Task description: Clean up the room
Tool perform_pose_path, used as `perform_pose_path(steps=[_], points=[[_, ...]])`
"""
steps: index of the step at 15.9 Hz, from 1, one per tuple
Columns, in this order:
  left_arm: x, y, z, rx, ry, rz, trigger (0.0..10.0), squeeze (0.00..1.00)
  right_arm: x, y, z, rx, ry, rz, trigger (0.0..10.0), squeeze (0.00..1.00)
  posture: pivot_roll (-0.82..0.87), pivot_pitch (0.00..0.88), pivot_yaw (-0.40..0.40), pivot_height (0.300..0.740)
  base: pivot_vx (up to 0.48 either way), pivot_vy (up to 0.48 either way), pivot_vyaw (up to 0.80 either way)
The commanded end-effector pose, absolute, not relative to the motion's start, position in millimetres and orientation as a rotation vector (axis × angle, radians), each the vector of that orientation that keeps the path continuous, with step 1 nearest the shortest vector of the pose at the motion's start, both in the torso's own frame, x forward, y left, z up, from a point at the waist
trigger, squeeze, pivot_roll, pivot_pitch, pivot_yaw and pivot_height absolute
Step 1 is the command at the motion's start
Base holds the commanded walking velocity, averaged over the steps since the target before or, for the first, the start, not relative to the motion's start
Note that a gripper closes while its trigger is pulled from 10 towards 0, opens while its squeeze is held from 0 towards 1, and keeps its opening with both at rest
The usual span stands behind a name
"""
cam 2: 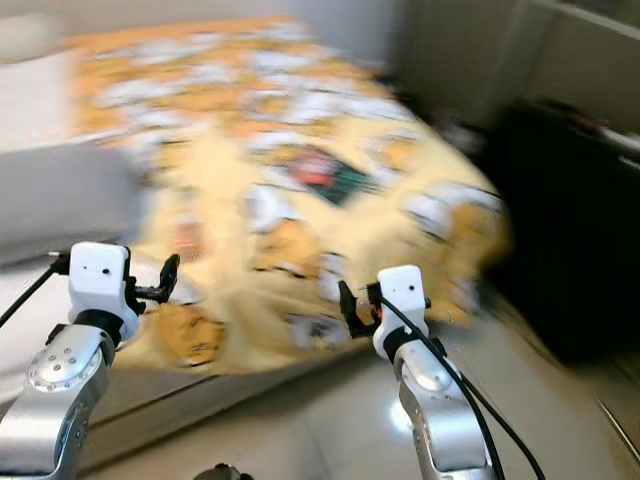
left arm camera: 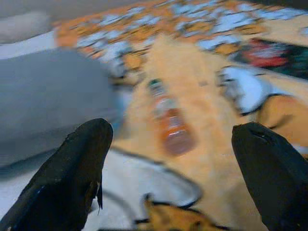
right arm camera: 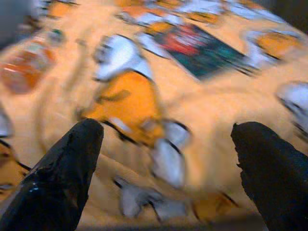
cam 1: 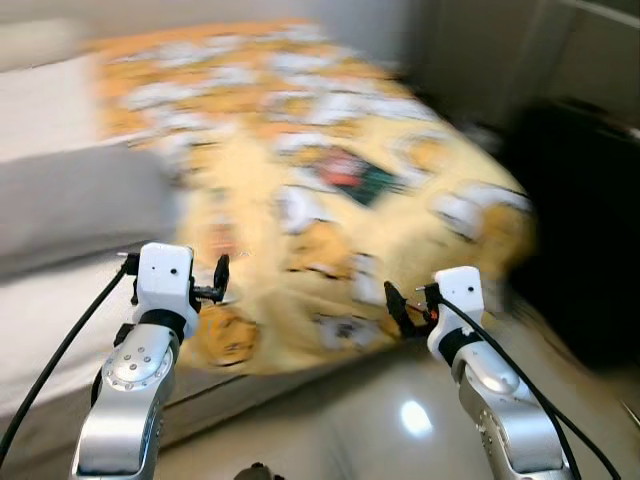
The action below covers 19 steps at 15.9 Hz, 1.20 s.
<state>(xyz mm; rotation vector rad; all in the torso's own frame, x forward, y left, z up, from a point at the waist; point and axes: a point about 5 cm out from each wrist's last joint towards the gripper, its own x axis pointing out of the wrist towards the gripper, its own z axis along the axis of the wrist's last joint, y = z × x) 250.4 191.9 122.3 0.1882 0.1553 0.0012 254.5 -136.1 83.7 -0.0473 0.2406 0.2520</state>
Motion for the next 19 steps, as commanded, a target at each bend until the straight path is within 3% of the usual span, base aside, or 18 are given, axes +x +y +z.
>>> perform_pose_path(steps=[1, 10, 15, 19], points=[[252.8, 192.7, 124.2, 0.198, 0.142, 0.007, 10.0, 0.00, 258.6, -132.5, 91.2, -0.053, 0.217, 0.284, 10.0, 0.00, 0.01, 0.000, 0.020, 0.740, 0.322, 0.000, 0.80], [254.6, 193.5, 124.0, 0.200, 0.144, 0.012, 10.0, 0.00, 262.5, -125.4, 98.0, -0.060, 0.222, 0.347, 10.0, 0.00, 0.01, 0.000, 0.025, 0.740, 0.320, 0.000, 0.80], [261.9, 196.3, 127.8, 0.212, 0.145, -0.013, 10.0, 0.00, 280.5, -119.6, 112.0, -0.140, 0.222, 0.333, 10.0, 0.00, -0.02, 0.000, 0.062, 0.740, 0.289, 0.000, 0.00], [261.3, 185.0, 126.2, 0.167, 0.192, -0.125, 10.0, 0.00, 295.1, -124.1, 111.1, -0.092, 0.372, 0.263, 10.0, 0.00, -0.03, 0.000, 0.080, 0.740, 0.130, 0.000, 0.00]])
